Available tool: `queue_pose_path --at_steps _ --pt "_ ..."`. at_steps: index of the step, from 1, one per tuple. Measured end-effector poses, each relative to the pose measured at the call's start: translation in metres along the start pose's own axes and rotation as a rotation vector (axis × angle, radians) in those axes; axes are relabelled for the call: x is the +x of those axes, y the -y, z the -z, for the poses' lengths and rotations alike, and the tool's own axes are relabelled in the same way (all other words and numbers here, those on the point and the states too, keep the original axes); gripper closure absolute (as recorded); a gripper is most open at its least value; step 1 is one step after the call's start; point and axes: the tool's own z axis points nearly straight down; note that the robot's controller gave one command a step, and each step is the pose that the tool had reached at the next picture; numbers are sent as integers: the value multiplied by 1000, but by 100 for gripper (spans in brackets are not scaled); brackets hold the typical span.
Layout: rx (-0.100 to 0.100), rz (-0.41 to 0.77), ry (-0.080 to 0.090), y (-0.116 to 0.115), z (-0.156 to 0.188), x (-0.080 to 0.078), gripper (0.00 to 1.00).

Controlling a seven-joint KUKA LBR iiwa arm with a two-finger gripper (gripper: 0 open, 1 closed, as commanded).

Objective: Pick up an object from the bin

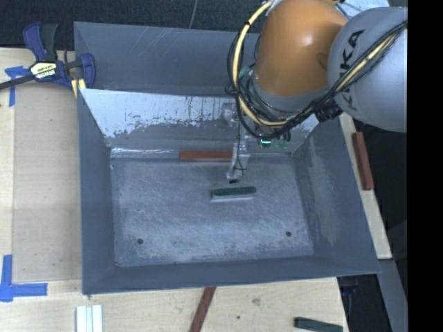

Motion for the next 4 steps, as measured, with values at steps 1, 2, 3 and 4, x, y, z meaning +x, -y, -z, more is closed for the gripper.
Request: queue_pose_path --at_steps 1,2,3,4 --pt "-1 -1 8 0 4 -2 0" --pt "-1 -36 11 34 -79 4 0" --pt "0 146 5 77 -70 0 0" --pt "0 -65 8 56 -103 13 0"
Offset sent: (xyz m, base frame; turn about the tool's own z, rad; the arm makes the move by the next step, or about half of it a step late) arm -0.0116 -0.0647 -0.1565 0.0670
